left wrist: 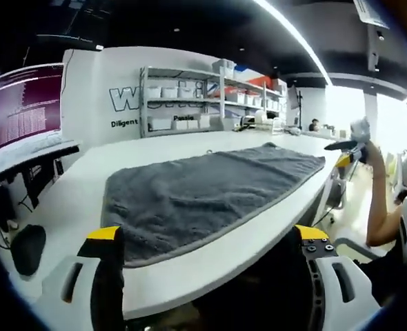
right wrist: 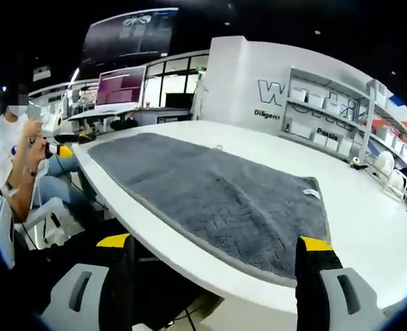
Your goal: Open the folded towel by lifting each exposed corner and separating the folded layers until the towel lies flat within the target outline without major curled edges
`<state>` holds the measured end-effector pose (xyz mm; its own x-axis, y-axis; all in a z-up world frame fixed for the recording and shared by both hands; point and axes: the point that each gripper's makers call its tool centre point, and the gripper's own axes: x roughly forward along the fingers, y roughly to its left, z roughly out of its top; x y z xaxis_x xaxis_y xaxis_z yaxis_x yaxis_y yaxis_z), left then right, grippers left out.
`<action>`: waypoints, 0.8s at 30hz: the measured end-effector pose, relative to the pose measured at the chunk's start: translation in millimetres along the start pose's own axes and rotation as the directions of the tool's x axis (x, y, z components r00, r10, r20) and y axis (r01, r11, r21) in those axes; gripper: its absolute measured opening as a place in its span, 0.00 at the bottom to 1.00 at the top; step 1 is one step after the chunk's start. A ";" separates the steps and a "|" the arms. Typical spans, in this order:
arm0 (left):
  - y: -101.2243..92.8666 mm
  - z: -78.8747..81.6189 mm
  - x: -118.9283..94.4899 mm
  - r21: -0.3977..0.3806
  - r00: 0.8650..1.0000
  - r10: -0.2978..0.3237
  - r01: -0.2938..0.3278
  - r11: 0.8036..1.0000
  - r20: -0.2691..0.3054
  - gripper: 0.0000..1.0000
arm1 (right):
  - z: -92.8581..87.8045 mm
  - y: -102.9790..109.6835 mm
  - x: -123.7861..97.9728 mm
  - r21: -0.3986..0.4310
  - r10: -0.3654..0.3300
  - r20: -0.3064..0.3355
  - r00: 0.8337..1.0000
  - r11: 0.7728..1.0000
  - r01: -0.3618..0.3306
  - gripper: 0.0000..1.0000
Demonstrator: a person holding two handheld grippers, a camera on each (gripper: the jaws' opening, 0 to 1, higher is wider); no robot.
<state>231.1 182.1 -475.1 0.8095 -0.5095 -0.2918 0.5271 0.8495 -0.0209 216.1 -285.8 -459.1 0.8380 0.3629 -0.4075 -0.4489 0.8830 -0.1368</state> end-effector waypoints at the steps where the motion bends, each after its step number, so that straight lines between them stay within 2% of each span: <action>1: 1.7 -1.0 -2.4 -0.016 1.000 0.003 -0.003 1.000 0.014 0.98 | 1.0 1.7 -1.5 0.004 -0.001 0.011 1.000 1.000 0.001 0.99; 3: 3.9 -3.6 -6.6 -0.029 1.000 0.005 -0.004 1.000 0.030 0.98 | 0.4 5.0 -3.7 0.011 0.007 0.008 1.000 1.000 -0.007 0.99; 5: 6.5 -7.5 -6.8 -0.038 1.000 0.003 -0.003 0.999 0.002 0.98 | 3.7 5.6 -6.8 0.003 -0.001 0.023 1.000 1.000 0.001 0.99; 6: 6.9 -8.6 -9.9 -0.024 1.000 -0.004 0.004 1.000 0.001 0.98 | 4.7 5.2 -7.5 0.005 -0.007 0.031 1.000 1.000 0.006 0.99; 8: 11.8 -7.0 -12.9 -0.044 1.000 0.013 -0.012 0.999 0.016 0.97 | 4.2 5.2 -7.1 0.015 -0.011 0.026 1.000 1.000 0.011 0.99; 13: 4.5 -11.8 -16.8 -0.070 1.000 -0.019 0.020 0.997 0.016 0.97 | 3.4 9.3 0.1 0.010 0.003 0.016 1.000 1.000 -0.003 0.99; 21: -8.6 1.4 -34.1 -0.073 0.997 -0.040 0.046 0.996 0.072 0.96 | -4.5 3.0 0.4 0.027 -0.010 -0.004 1.000 1.000 0.010 0.99; 24: -9.7 -1.3 -36.1 -0.042 0.998 -0.015 0.018 0.999 0.053 0.95 | -8.4 -4.6 -0.5 0.026 -0.031 -0.010 0.999 0.999 0.031 0.99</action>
<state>196.4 192.4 -465.6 0.8140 -0.5289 -0.2402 0.5298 0.8455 -0.0666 215.1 -292.6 -465.8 0.8485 0.3324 -0.4117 -0.4143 0.9014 -0.1261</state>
